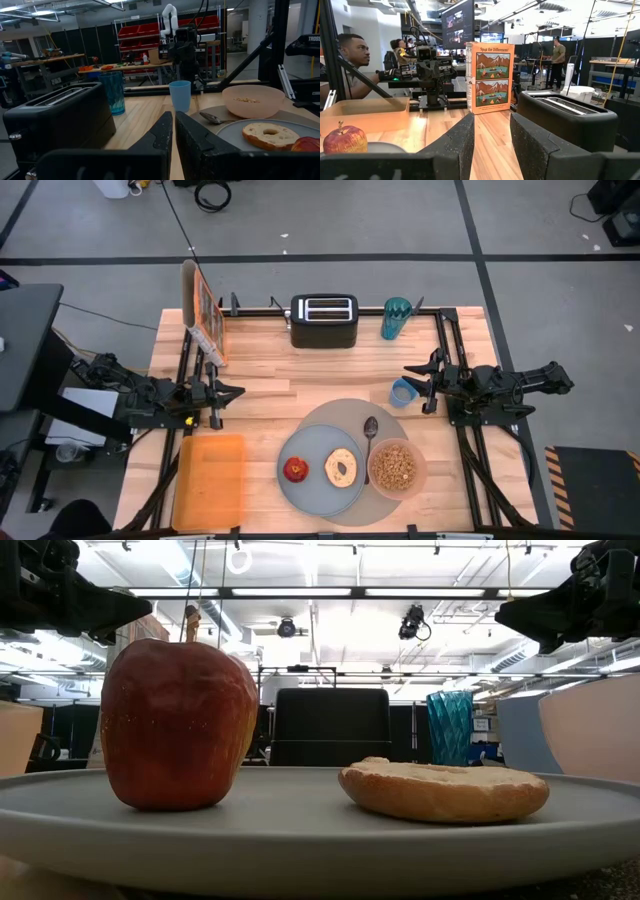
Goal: Arrange a breakfast setting
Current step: Return to Home Position
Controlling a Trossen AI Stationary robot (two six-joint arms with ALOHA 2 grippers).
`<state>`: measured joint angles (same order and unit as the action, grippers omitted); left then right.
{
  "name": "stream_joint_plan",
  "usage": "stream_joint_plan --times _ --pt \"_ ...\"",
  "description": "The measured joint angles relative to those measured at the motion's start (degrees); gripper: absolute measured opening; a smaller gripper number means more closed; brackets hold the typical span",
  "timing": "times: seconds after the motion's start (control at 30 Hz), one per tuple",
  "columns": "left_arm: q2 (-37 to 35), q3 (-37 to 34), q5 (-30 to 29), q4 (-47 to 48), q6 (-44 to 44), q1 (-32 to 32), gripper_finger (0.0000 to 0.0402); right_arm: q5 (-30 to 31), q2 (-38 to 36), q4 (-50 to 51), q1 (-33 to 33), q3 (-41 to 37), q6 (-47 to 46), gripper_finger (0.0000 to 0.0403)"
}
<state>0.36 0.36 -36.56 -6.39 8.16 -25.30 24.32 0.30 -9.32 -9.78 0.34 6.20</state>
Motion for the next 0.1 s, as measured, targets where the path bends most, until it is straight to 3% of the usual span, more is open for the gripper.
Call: stream_joint_plan --times 0.1 --pt "0.0 0.0 0.0 0.0 0.0 0.0 0.0027 0.0 0.0 0.0 0.0 0.0 0.0 0.0132"
